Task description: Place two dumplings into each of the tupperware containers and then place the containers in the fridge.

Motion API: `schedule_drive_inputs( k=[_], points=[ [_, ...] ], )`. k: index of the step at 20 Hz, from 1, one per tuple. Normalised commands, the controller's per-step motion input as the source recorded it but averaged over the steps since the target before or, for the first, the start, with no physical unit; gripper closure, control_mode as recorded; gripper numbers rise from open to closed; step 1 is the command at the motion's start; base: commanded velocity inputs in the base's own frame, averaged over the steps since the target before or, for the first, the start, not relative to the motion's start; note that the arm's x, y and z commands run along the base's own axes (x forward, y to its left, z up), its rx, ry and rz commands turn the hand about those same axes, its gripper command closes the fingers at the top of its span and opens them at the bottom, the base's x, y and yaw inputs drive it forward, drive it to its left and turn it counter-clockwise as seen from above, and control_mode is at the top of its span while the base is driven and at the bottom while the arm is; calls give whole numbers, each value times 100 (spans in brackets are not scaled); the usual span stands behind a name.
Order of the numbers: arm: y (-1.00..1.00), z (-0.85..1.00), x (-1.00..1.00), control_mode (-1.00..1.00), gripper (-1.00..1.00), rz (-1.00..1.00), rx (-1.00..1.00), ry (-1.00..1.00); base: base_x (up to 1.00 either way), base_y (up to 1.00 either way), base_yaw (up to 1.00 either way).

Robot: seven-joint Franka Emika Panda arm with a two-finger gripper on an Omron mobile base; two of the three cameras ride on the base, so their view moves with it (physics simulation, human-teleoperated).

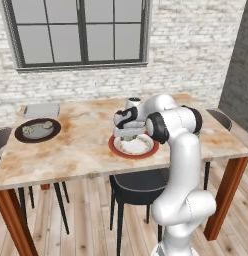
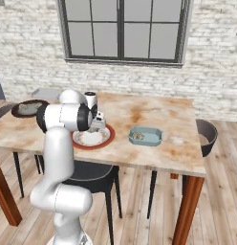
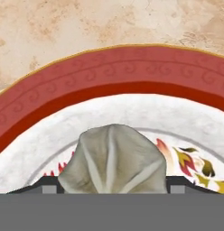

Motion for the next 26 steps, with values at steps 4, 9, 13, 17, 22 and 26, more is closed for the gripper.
schedule_drive_inputs(
  k=[4,9,13,17,22,26],
  points=[
    [-35,10,0,-100,100,0,0,0,0,0,0],
    [-77,32,0,-100,100,0,0,0,0,0,0],
    [-99,24,0,-100,100,0,0,8,0,0,0],
    [-100,4,0,-100,100,0,0,9,0,0,0],
    [-100,0,0,-100,100,0,0,6,0,0,0],
    [-92,1,0,-100,100,0,0,9,0,0,0]
  ],
)
